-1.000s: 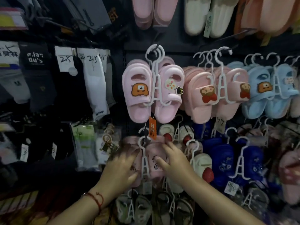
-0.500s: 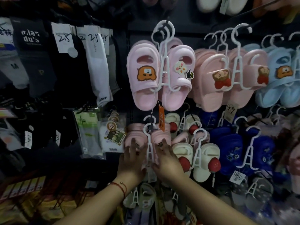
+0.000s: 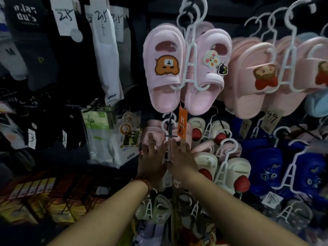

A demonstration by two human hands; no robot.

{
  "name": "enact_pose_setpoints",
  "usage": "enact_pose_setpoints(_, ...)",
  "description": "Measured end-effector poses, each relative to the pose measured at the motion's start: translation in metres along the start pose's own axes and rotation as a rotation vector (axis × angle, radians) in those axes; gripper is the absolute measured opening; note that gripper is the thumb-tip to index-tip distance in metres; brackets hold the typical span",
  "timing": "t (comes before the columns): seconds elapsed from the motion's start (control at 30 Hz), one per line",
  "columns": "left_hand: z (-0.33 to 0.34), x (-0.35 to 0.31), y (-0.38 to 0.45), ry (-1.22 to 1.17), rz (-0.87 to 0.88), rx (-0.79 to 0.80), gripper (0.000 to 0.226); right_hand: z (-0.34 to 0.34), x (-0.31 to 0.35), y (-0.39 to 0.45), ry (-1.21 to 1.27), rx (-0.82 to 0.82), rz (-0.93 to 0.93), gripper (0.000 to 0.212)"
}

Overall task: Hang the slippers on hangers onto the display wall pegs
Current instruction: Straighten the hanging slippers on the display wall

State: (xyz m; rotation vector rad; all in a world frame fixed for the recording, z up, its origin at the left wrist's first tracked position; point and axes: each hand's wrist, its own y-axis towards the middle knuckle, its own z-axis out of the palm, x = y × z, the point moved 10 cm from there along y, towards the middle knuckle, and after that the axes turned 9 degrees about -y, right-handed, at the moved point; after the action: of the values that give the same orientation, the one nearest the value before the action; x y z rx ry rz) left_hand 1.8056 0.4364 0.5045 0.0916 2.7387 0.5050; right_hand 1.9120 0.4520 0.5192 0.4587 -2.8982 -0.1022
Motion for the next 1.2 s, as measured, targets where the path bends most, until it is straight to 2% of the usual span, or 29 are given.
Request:
enact_pose_setpoints(0.17, 0.012, 0.006, 0.027, 0.12, -0.076, 0.102, 0.083, -0.007, -0.006, 0.019, -0.013, -0.017, -0.066, 0.082)
enact_pose_setpoints(0.37, 0.021, 0.01, 0.042, 0.127, -0.084, 0.064, 0.09, -0.009, -0.012, 0.032, -0.047, -0.059, -0.143, 0.083)
enact_pose_setpoints(0.5, 0.026, 0.013, 0.047, 0.14, 0.022, -0.005, 0.092, -0.002, -0.012, 0.036, -0.035, -0.127, -0.158, 0.083)
enact_pose_setpoints(0.67, 0.026, 0.025, 0.061, 0.249, 0.217, -0.195, 0.095, 0.01, -0.014, 0.054, -0.115, -0.25, -0.197, 0.092)
enact_pose_setpoints(0.77, 0.027, 0.026, 0.07, 0.328, 0.289, -0.258, 0.092, 0.019, -0.027, 0.069, -0.158, -0.24, -0.153, 0.102)
enact_pose_setpoints(1.03, 0.03, 0.027, 0.104, 0.276, 0.299, -0.192, 0.091, 0.015, -0.025, 0.104, -0.196, -0.139, -0.076, 0.107)
enact_pose_setpoints(1.2, 0.039, 0.033, 0.106, 0.25, 0.242, -0.106, 0.089, 0.012, -0.018, 0.1, -0.21, -0.199, -0.057, 0.106)
